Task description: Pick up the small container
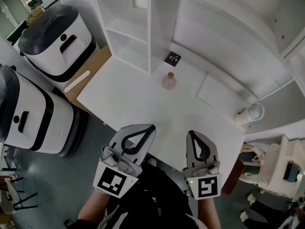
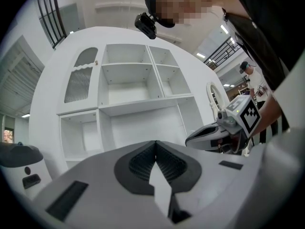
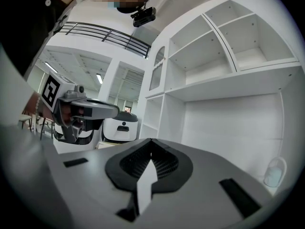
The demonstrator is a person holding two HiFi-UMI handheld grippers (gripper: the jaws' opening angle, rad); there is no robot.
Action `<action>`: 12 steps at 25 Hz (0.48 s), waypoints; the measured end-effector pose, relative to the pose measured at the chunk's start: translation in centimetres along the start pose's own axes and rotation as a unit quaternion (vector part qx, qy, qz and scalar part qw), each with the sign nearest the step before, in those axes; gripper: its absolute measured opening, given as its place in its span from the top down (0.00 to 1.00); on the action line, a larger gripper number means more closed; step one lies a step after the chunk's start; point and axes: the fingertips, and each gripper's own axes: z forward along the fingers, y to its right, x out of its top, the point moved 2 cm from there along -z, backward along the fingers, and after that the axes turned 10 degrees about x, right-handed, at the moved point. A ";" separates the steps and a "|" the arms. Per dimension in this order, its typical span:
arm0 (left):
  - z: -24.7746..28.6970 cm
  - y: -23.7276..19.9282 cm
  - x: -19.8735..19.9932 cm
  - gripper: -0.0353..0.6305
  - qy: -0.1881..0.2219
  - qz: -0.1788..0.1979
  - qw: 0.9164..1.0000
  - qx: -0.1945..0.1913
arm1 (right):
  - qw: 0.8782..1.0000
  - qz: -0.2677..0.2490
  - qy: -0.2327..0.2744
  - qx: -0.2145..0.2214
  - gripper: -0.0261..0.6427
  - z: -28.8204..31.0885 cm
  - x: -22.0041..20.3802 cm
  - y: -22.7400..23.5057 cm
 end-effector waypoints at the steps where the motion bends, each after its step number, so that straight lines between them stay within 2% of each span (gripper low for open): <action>1: 0.2 -0.1 -0.1 0.94 0.000 0.003 1.000 -0.001 | 1.000 0.000 -0.002 -0.002 0.96 0.1 -0.1 0.1; 12: 2.5 -2.5 -1.4 0.94 0.001 -0.001 1.000 -0.026 | 0.999 0.003 -0.013 -0.030 0.96 2.6 -0.4 1.5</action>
